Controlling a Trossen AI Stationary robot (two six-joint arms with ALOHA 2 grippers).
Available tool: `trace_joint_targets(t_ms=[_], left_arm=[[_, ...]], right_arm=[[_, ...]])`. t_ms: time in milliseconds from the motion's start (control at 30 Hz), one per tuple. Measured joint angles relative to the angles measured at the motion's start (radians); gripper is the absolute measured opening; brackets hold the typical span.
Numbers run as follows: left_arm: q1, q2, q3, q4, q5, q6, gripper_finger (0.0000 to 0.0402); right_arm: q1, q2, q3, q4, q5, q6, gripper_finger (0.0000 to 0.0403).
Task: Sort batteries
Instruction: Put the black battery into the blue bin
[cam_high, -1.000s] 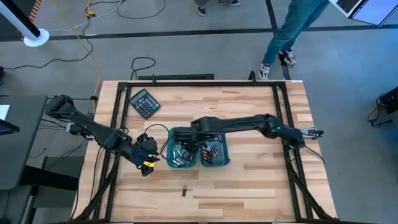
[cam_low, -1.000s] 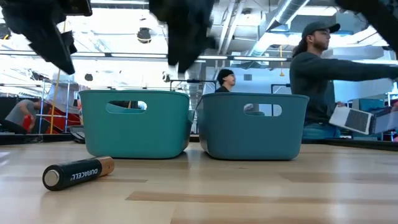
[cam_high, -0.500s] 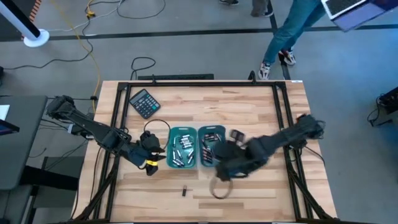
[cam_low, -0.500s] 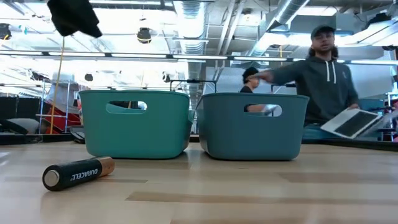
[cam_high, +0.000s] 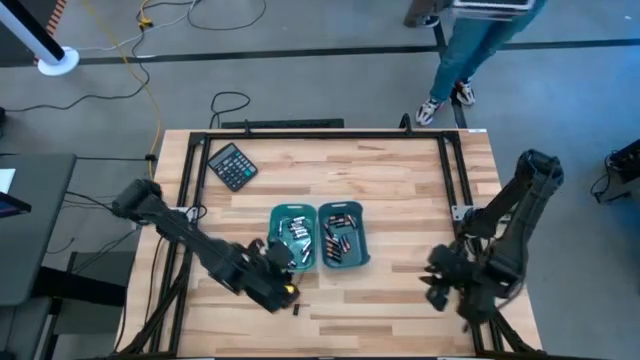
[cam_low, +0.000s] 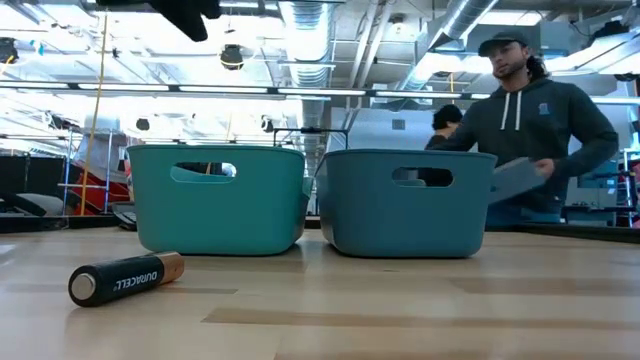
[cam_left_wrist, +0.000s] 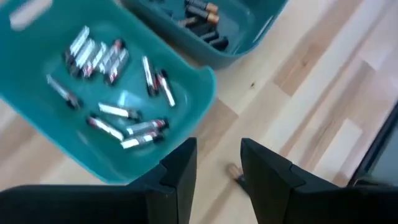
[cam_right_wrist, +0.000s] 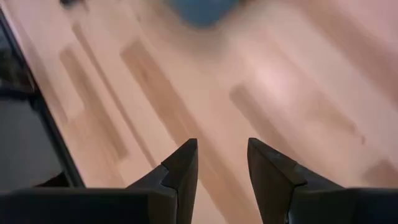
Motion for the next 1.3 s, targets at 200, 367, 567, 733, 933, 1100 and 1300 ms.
trace_joint_targets(t_ms=[200,367,567,733,933,1100,1300], left_arm=[[-0.037,0.238,0.258,-0.175,0.028,-0.33,0.0119],[-0.058,0.368,0.35,-0.193,0.132,-0.592,0.0118],[-0.062,0.46,0.354,-0.197,0.249,-0.789,0.0118],[-0.059,0.516,0.354,-0.182,0.259,-0.793,0.0118],[-0.039,0.565,0.353,-0.181,0.259,-0.784,0.0118],[-0.021,0.61,0.353,-0.152,0.269,-0.781,0.0118],[-0.014,0.637,0.357,-0.136,0.331,-0.781,0.0114]], right_arm=[[0.18,-0.045,-0.109,-0.003,0.002,0.155,0.0152],[0.245,-0.045,-0.138,0.005,0.002,0.181,0.0152],[0.269,-0.045,-0.149,0.006,0.002,0.18,0.0152],[0.272,-0.045,-0.149,0.009,0.003,0.173,0.0152],[0.272,-0.045,-0.149,0.022,0.004,0.168,0.0152],[0.272,-0.044,-0.149,0.041,0.007,0.135,0.0152],[0.271,-0.044,-0.149,0.046,0.007,0.121,0.0152]])
